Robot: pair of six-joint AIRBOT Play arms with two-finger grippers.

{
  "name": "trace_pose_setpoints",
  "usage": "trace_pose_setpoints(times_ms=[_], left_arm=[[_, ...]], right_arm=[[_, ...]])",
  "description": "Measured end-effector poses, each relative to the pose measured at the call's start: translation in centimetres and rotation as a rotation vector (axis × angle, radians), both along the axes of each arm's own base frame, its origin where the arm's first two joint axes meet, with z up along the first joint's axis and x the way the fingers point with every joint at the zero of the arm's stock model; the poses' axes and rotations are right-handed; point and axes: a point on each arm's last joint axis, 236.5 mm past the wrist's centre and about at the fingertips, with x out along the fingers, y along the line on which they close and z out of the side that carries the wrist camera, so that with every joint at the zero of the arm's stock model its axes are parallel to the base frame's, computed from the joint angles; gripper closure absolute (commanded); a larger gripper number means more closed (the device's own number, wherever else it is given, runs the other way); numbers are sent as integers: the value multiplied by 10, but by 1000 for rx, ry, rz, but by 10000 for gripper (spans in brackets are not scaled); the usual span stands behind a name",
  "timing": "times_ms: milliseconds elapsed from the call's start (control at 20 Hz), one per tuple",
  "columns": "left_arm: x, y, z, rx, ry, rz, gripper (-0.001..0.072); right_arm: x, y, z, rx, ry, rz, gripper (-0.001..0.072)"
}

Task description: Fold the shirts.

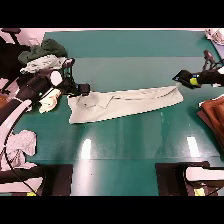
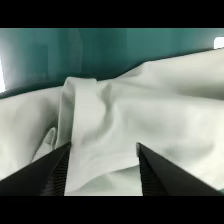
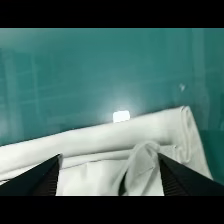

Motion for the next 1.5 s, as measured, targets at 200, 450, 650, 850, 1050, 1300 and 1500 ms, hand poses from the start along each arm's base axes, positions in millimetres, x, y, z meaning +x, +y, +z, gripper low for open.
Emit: trace_pose_setpoints(times_ms=[200, 450, 650, 850, 1050, 1300, 1500], left_arm=[[-1, -7, 32, 4, -2, -58, 209], [-13, -43, 54, -28, -14, -156, 209], [-21, -68, 37, -22, 17, -216, 223], [-21, -83, 11, -29, 65, -242, 355], [-17, -105, -3, -85, 89, -271, 355], [-15, -127, -20, -155, 130, -297, 357], [-17, -133, -34, -168, 159, -311, 358]], right_arm=[[-9, -42, 16, -79, -1, -1, 8], [-37, -65, -13, -42, 91, -38, 5], [-45, -56, -43, 43, 152, -5, -4], [-43, -42, -63, 135, 213, 85, -4], [-39, -28, -71, 193, 228, 165, -4], [-42, 5, -91, 197, 247, 254, 125], [-49, 24, -105, 157, 271, 305, 603]])
